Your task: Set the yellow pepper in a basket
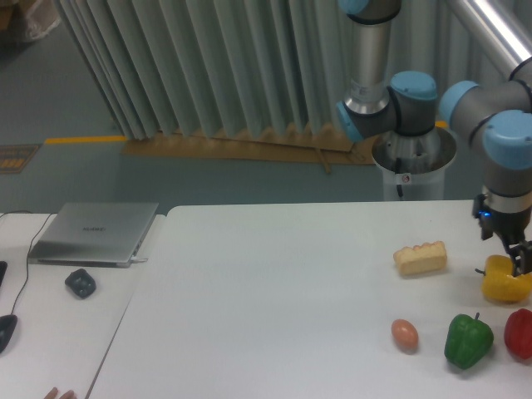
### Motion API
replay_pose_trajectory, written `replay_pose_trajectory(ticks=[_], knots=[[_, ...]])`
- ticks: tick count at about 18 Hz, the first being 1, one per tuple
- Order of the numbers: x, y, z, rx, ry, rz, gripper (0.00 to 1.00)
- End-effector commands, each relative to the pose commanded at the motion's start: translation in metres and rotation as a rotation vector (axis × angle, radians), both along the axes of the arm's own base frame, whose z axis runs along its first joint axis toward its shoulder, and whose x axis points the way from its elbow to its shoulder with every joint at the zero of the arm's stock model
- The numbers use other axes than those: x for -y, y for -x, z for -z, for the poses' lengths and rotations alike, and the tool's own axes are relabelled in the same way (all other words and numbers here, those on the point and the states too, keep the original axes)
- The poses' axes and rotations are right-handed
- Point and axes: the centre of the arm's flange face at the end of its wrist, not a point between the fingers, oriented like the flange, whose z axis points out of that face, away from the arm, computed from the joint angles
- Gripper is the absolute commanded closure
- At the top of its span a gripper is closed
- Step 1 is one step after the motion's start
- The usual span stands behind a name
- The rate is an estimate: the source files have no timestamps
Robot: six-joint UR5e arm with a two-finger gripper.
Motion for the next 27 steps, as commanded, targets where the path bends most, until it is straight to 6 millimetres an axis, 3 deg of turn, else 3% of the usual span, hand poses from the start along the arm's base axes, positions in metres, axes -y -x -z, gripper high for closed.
replay_pose_trajectory(ticks=[1,3,7,14,23,27], knots=[[0.010,0.007,0.001,0.008,-0.006,0.045,0.00],[0.011,0.013,0.011,0.028,-0.010,0.098,0.00],[-0.014,0.012,0.006,-0.015,-0.015,0.041,0.00],[-0.052,0.002,0.030,-0.022,-0.029,0.058,0.00],[-0.046,-0.007,0.033,-0.010,-0.013,0.058,0.00],[-0.042,-0.015,0.052,0.021,0.000,0.057,0.00]])
